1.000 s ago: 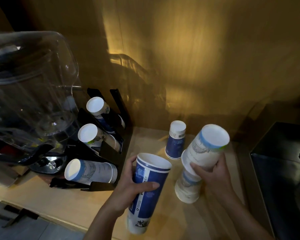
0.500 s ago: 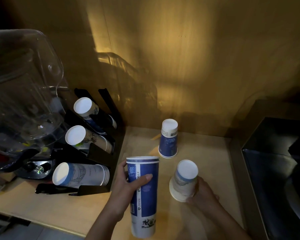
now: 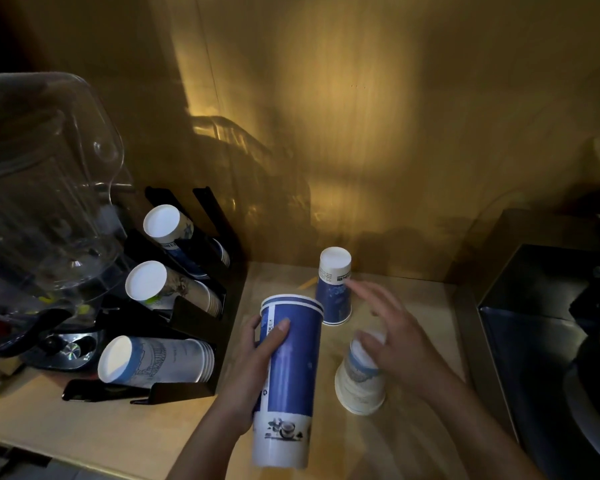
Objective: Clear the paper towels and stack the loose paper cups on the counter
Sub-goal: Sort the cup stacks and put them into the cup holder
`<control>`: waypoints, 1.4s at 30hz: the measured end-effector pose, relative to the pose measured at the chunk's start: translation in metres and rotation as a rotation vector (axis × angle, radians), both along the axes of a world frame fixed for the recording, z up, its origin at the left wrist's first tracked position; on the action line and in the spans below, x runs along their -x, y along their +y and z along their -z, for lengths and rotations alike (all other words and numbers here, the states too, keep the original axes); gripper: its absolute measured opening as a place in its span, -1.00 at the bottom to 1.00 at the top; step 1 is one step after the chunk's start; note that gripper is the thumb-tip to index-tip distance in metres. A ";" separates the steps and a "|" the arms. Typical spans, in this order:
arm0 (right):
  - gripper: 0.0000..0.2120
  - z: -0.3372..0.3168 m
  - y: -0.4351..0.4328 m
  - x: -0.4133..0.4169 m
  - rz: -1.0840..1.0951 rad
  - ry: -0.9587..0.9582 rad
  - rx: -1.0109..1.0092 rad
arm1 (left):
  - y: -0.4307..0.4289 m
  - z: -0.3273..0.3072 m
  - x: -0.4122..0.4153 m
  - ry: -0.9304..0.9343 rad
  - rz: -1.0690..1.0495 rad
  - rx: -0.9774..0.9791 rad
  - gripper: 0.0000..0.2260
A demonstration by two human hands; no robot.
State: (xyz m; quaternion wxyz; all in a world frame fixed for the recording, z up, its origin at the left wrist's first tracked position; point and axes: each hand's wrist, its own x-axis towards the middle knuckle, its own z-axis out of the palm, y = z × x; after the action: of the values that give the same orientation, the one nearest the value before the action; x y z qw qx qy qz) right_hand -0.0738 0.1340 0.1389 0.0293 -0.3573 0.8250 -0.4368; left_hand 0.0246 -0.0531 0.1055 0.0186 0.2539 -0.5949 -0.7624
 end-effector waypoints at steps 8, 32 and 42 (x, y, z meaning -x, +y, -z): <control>-0.01 0.017 -0.036 -0.006 -0.288 0.262 -0.320 | -0.011 0.005 0.013 0.050 0.193 -0.417 -0.38; -0.49 0.011 -0.064 0.002 -0.028 -0.683 0.188 | -0.025 -0.008 0.011 0.172 0.083 0.125 -0.19; -0.69 0.014 -0.063 0.001 -0.097 -0.575 0.310 | -0.032 -0.006 0.005 0.184 -0.048 -0.301 -0.27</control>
State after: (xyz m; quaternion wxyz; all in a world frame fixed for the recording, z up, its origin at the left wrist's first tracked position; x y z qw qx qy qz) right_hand -0.0746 0.0711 0.1249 0.2268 -0.2584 0.6887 -0.6384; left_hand 0.0194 -0.0850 0.1117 0.0532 0.1971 -0.4637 -0.8622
